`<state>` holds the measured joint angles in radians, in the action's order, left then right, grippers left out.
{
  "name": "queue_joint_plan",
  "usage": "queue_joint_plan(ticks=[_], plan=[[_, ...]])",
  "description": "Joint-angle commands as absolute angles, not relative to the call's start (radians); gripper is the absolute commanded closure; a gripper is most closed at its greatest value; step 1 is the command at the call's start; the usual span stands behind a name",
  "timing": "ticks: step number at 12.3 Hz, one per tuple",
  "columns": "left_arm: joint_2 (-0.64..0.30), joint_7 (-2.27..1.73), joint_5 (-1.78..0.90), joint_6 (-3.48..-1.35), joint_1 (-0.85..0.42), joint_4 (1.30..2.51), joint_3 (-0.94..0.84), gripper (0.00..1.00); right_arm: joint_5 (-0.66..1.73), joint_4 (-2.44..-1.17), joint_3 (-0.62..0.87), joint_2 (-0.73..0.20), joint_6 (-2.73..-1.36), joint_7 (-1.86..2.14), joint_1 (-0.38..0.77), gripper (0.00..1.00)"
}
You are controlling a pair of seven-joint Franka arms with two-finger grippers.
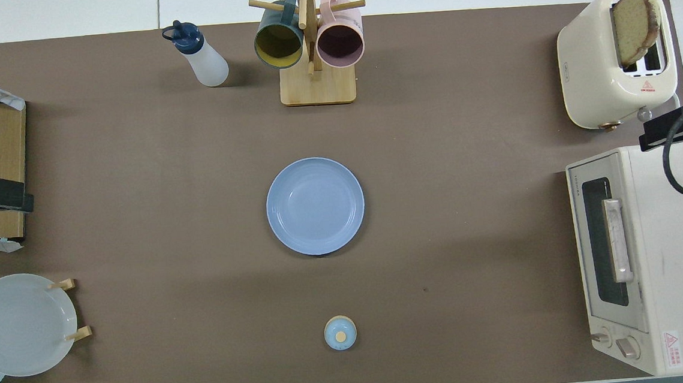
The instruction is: Put bread on plate and add seasoning
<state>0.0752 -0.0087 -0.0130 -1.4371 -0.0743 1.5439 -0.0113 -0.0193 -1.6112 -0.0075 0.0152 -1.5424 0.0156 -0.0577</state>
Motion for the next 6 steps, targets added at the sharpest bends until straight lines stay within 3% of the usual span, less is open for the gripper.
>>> queue_joint_plan(ticks=[1,6], plan=[[0.090,-0.005,-0.026,-1.450,-0.077,1.558,-0.002,0.00,0.003,-1.618,-0.005,0.021,-1.560,0.034,-0.064,0.00],[0.095,-0.003,-0.026,-1.454,-0.087,1.569,-0.008,0.00,-0.003,-1.618,-0.005,0.020,-1.600,0.029,-0.071,0.00]])
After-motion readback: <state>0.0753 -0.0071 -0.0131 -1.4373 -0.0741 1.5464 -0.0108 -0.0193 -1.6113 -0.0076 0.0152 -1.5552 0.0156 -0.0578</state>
